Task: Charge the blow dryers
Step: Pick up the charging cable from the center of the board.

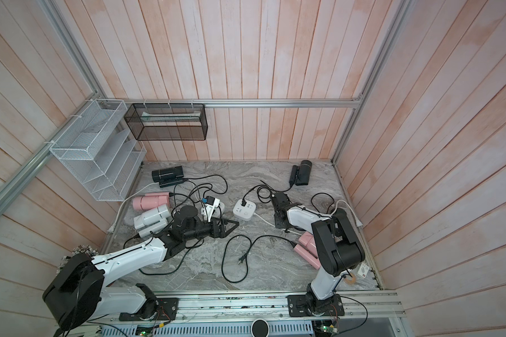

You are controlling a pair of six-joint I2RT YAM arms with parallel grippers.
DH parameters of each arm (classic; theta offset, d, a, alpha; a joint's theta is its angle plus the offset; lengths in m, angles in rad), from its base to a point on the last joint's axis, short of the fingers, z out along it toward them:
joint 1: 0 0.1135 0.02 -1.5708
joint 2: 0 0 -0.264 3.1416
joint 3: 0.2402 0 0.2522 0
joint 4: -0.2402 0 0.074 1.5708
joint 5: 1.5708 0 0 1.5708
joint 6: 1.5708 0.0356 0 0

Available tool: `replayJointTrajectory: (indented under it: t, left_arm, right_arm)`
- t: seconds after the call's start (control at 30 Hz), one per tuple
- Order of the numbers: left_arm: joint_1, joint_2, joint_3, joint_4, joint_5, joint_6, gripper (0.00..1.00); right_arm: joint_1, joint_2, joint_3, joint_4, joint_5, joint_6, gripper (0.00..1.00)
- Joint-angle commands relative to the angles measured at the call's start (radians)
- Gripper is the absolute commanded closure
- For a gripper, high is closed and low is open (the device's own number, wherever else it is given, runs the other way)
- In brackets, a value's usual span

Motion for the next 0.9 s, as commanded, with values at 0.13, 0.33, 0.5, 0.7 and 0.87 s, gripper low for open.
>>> replayJointTrajectory:
  t: [0.13, 0.33, 0.5, 0.7, 0.87]
  left_arm:
    - [-0.006, -0.01, -0.013, 0.014, 0.007, 0.012, 0.0]
    - [-0.007, -0.005, -0.011, 0.019, 0.008, 0.011, 0.0]
    - [-0.006, -0.004, -0.011, 0.017, 0.011, 0.011, 0.0]
    - [-0.006, -0.003, -0.013, 0.014, 0.011, 0.012, 0.0]
    - [-0.006, -0.008, -0.016, 0.013, 0.01, 0.012, 0.0]
  right_arm:
    - [-0.055, 0.029, 0.019, 0.006, -0.133, -0.023, 0.83]
    - [-0.086, 0.047, 0.031, 0.02, -0.268, -0.048, 0.79]
    - [-0.093, 0.069, 0.063, 0.025, -0.285, -0.053, 0.7]
    - [-0.109, 0.093, 0.085, 0.036, -0.331, -0.054, 0.78]
    - [-0.115, 0.113, 0.087, 0.048, -0.288, -0.029, 0.85]
